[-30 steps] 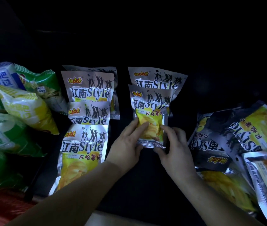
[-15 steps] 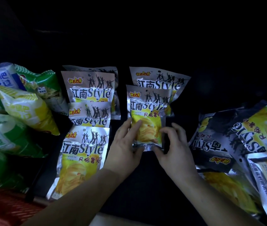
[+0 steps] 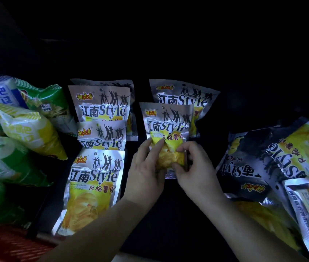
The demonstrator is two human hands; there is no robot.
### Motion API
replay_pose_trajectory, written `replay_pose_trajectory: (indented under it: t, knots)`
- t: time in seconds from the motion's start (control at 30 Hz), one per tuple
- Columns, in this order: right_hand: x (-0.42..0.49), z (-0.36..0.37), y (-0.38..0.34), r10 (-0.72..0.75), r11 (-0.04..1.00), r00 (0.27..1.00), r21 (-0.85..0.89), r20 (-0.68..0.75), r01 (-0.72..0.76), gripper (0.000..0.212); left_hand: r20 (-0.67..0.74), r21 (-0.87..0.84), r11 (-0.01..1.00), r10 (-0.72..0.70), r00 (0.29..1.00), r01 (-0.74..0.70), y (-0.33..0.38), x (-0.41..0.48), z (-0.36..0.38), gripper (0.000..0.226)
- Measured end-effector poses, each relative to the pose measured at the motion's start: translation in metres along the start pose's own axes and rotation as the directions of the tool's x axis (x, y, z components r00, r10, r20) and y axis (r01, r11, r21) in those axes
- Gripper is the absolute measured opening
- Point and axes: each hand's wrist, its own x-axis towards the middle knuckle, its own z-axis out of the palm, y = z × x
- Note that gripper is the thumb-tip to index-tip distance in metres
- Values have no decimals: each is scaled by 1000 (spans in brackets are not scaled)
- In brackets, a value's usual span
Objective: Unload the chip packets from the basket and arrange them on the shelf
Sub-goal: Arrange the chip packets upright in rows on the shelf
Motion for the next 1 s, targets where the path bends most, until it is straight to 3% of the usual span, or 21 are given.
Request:
replay_pose_trajectory:
  t: [0.1,0.23,0.53,1.0]
  knots:
    - [-8,-2,-1,-104,994,993,-16,-60,104,54,-39,-58,993,105,994,-107,3,3,1,82]
    - [9,-15,4,-43,998,996,-52,-82,39,70,34,-10,990,140,990,-140,9,22,4,85]
    - [28,-12,8,7,995,998,-100,-65,-13,73,57,-17,996,85,995,-85,4,32,10,85]
    - [8,-20,-4,-23,987,995,-162,-100,6,69,-44,-102,995,-5,999,1,6,8,0,81]
